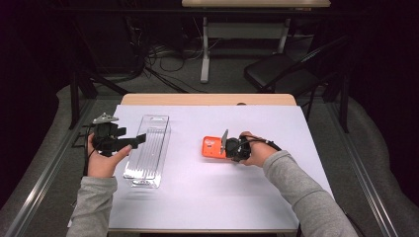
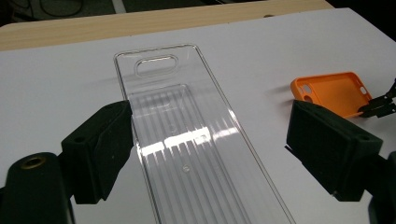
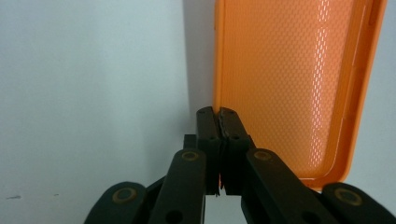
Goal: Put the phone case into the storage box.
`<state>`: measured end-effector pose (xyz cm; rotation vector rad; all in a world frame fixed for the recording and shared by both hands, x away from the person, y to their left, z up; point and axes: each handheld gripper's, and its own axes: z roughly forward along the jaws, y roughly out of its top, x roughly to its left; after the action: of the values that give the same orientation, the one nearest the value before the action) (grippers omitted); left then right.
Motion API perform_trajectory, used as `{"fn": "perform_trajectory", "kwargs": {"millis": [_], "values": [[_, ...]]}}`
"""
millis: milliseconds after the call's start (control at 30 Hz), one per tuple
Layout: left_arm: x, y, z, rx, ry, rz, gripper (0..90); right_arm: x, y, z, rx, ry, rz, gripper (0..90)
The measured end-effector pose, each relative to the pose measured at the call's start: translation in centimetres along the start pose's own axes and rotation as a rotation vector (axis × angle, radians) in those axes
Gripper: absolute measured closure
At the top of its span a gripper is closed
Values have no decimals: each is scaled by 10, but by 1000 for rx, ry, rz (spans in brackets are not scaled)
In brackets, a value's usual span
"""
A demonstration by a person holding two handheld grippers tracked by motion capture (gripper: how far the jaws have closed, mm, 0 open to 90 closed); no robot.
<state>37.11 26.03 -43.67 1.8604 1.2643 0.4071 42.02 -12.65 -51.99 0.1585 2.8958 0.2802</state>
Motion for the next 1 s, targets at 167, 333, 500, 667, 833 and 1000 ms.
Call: {"fn": "perform_trajectory", "kwargs": {"millis": [167, 333, 500, 667, 833, 1000], "values": [[0, 0, 0, -11, -19, -9, 148, 4, 1, -8, -37, -16, 4, 887], [-1, 0, -1, -15, -21, -12, 149, 9, 2, -14, -64, -32, 10, 887], [-2, 0, -1, -21, -20, -14, 150, 11, 0, -19, -99, -40, 38, 887], [-2, 1, -2, -31, -22, -2, 153, 14, -3, -26, -134, -56, 70, 887], [-3, 1, -3, -37, -25, -1, 156, 22, -2, -35, -187, -76, 103, 887], [-5, 1, -2, -35, -31, -7, 156, 29, -1, -43, -235, -103, 155, 887]]}}
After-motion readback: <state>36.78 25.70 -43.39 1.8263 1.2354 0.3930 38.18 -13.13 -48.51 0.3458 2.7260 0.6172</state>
